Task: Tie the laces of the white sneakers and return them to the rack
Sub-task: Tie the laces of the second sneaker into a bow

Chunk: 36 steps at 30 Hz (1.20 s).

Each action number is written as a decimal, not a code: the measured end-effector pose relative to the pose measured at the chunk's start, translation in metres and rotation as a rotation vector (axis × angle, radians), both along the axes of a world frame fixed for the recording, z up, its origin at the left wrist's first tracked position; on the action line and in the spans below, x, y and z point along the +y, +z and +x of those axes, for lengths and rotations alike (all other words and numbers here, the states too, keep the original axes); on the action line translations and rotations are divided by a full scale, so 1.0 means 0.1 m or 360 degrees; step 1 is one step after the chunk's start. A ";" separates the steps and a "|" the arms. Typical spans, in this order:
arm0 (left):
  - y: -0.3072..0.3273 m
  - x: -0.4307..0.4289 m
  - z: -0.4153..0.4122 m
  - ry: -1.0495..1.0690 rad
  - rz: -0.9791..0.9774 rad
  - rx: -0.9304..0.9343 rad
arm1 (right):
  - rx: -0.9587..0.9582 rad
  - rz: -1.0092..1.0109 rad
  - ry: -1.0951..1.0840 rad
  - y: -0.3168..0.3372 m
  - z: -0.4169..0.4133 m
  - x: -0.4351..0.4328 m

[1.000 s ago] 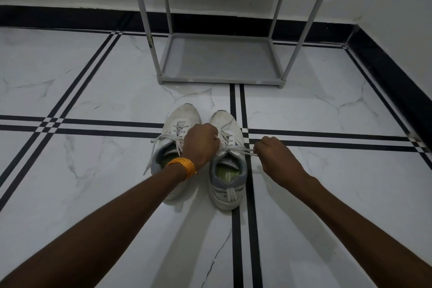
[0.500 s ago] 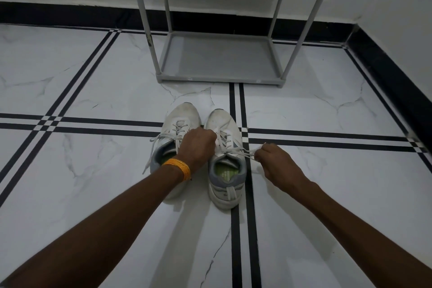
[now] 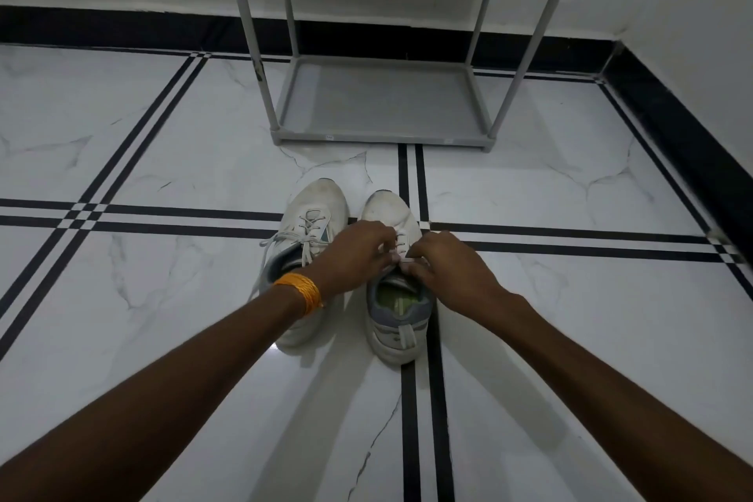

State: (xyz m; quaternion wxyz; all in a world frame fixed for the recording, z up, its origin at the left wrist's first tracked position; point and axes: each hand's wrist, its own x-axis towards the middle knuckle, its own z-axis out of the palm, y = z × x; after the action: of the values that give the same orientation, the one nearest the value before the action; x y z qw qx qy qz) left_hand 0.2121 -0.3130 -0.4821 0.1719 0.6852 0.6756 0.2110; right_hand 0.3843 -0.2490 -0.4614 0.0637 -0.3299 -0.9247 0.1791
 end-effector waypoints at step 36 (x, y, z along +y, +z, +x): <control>-0.11 -0.18 0.30 0.0681 0.0145 0.0217 | -0.0154 0.0428 0.0046 -0.20 0.08 -0.14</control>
State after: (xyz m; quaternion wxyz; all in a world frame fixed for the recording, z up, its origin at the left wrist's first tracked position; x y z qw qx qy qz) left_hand 0.2425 -0.3309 -0.4928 0.0459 0.5460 0.8054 0.2262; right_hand 0.3924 -0.2633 -0.4816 0.0601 -0.3132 -0.9470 0.0384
